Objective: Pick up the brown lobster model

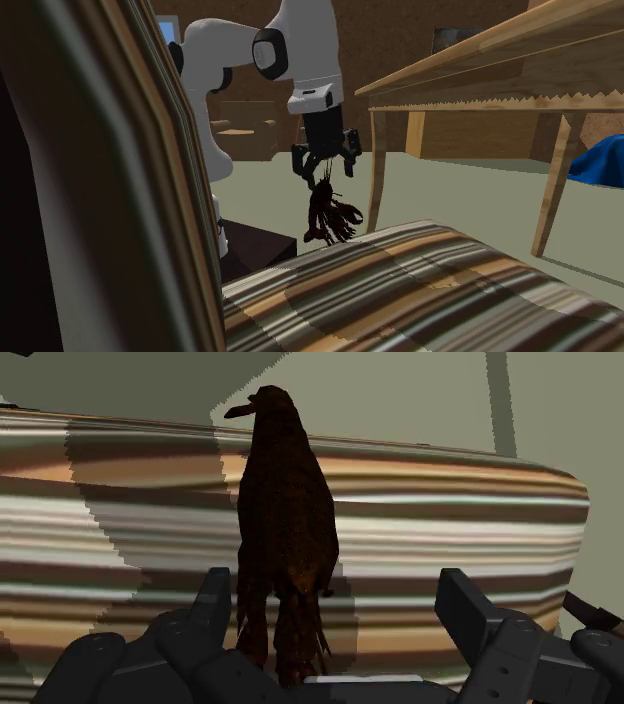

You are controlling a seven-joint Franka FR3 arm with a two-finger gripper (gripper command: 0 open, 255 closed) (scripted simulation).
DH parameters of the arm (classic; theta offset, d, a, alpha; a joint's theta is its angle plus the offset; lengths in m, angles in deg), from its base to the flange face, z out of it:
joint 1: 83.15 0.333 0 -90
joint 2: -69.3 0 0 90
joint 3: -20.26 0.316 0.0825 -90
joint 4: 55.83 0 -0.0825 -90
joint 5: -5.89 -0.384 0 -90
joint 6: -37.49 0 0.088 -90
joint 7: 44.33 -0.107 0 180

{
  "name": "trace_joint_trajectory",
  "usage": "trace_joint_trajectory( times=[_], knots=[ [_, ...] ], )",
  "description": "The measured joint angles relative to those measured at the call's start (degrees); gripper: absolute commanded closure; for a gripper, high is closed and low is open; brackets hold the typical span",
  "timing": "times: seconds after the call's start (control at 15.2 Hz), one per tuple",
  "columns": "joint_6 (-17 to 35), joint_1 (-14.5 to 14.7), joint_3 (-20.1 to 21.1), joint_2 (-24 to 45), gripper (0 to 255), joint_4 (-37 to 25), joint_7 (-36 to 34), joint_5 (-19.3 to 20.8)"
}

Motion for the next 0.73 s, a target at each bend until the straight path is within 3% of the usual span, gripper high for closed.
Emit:
trace_joint_trajectory(
  times=[0.26, 0.73],
  knots=[
    [0.03, -1.53, -1.54, 5.16, 0, -4.35, -2.97, -2.17],
    [4.69, -1.56, -1.56, 5.95, 0, -0.76, -2.22, -2.84]
  ],
)
